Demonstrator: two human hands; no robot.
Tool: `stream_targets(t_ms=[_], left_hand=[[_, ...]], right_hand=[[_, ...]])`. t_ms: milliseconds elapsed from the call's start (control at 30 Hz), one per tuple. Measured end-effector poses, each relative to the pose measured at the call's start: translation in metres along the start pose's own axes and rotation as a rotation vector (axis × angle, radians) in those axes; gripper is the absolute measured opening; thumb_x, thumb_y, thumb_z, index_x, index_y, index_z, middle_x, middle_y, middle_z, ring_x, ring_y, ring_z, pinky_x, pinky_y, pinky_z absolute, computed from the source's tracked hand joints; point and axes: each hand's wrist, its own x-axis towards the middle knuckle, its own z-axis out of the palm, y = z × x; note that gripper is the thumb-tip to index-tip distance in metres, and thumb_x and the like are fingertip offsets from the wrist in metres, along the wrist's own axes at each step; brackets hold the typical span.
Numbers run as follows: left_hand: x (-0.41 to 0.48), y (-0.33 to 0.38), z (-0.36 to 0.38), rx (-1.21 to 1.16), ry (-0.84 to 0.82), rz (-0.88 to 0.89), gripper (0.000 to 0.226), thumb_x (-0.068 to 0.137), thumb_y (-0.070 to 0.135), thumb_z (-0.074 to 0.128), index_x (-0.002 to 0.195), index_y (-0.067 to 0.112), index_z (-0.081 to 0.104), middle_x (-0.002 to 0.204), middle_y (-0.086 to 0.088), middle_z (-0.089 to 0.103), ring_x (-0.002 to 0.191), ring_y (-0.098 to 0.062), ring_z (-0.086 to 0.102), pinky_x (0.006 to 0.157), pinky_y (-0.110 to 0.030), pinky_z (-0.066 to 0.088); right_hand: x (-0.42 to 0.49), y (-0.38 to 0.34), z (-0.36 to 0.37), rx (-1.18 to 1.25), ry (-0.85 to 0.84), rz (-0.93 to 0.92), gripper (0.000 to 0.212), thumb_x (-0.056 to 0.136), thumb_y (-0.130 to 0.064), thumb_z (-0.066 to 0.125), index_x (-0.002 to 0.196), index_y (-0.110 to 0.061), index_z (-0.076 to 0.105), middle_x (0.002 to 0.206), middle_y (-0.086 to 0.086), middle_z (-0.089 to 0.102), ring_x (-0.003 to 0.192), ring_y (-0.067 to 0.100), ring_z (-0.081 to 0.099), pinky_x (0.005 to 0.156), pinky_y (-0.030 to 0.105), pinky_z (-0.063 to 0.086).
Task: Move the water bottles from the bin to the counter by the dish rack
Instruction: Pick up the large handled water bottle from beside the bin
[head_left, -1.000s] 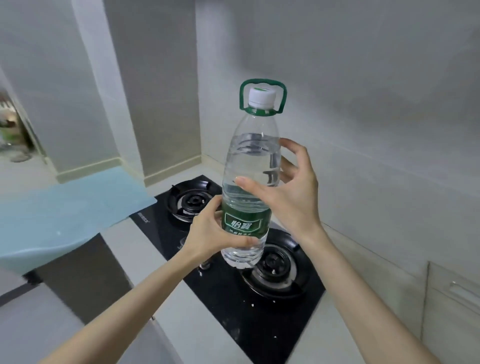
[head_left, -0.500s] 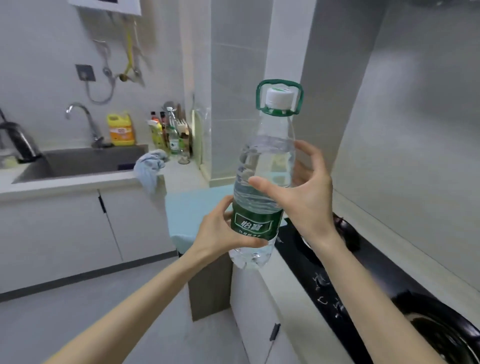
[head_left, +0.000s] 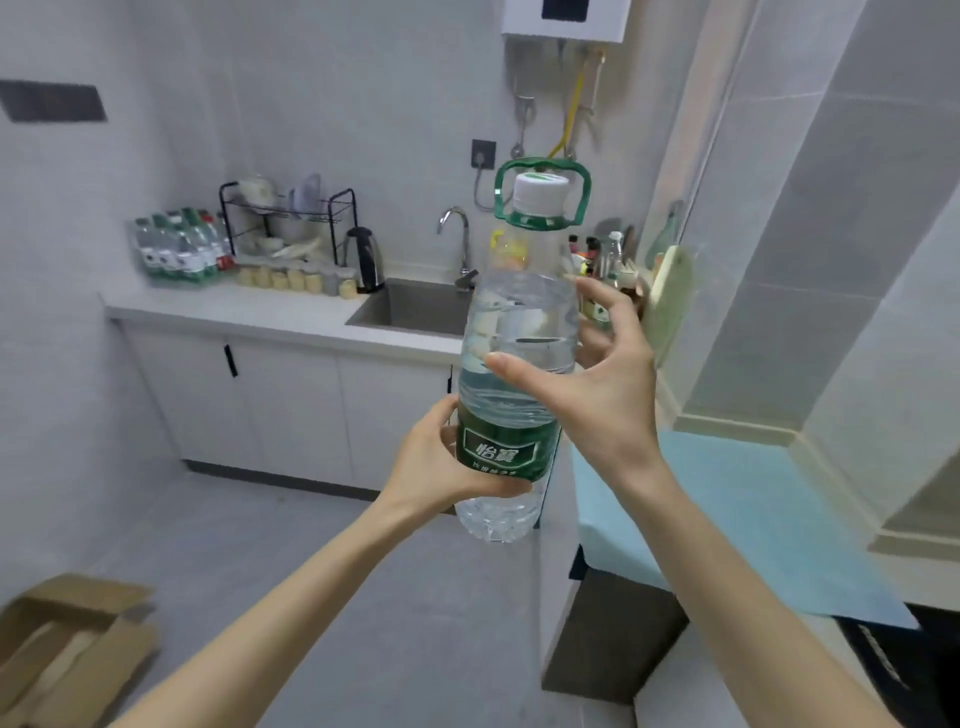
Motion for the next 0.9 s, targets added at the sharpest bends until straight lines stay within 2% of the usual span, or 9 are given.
stream_targets(t_ms=[167,367,567,767,833,900], left_hand=[[0.048,-0.027,-0.071,0.059,0.169,-0.048,0.085,0.045,0.026,0.096,0.119,0.031,0.055,0.101,0.012,0.072,0.093,0.002,0.066,0.082,-0.03,0.057],[0.115,-0.051,-0.152,0.114,0.358,-0.083,0.084,0.047,0.021,0.096,0.119,0.03,0.054,0.101,0.016,0.071,0.091,0.008,0.065,0.074,-0.012,0.053],[0.17,-0.073,-0.227,0.14,0.503,-0.121,0.081,0.046,0.019,0.095,0.114,0.034,0.055,0.099,0.018,0.07,0.09,0.011,0.063,0.074,-0.013,0.053],[0.214,-0.11,-0.314,0.159,0.617,-0.166,0.089,0.038,0.033,0.097,0.117,0.034,0.055,0.104,0.016,0.071,0.099,0.001,0.065,0.089,-0.03,0.055],[0.227,-0.126,-0.345,0.161,0.642,-0.176,0.088,0.038,0.032,0.097,0.116,0.033,0.055,0.104,0.016,0.071,0.099,0.001,0.065,0.087,-0.027,0.055],[0.237,-0.137,-0.368,0.154,0.654,-0.18,0.083,0.041,0.027,0.097,0.112,0.034,0.055,0.1,0.017,0.071,0.096,0.005,0.065,0.08,-0.018,0.054]], right_hand=[[0.054,0.027,0.087,0.115,-0.123,-0.031,0.085,0.054,-0.029,0.094,0.125,-0.024,0.048,0.119,-0.007,0.066,0.103,0.005,0.067,0.087,0.036,0.058],[0.124,0.054,0.192,0.204,-0.282,-0.063,0.084,0.053,-0.032,0.094,0.124,-0.03,0.049,0.111,-0.021,0.065,0.104,-0.001,0.065,0.088,0.034,0.057],[0.184,0.071,0.291,0.294,-0.403,-0.084,0.088,0.051,-0.038,0.093,0.127,-0.028,0.049,0.119,-0.012,0.066,0.11,0.006,0.064,0.091,0.036,0.056],[0.224,0.082,0.395,0.364,-0.504,-0.079,0.087,0.053,-0.029,0.094,0.127,-0.023,0.05,0.117,-0.019,0.063,0.109,-0.002,0.062,0.095,0.029,0.053],[0.234,0.089,0.433,0.377,-0.531,-0.073,0.087,0.053,-0.027,0.094,0.127,-0.023,0.049,0.116,-0.019,0.063,0.108,-0.003,0.062,0.094,0.026,0.053],[0.241,0.093,0.463,0.386,-0.558,-0.063,0.086,0.053,-0.026,0.094,0.126,-0.023,0.049,0.117,-0.015,0.065,0.107,-0.002,0.064,0.093,0.028,0.055]])
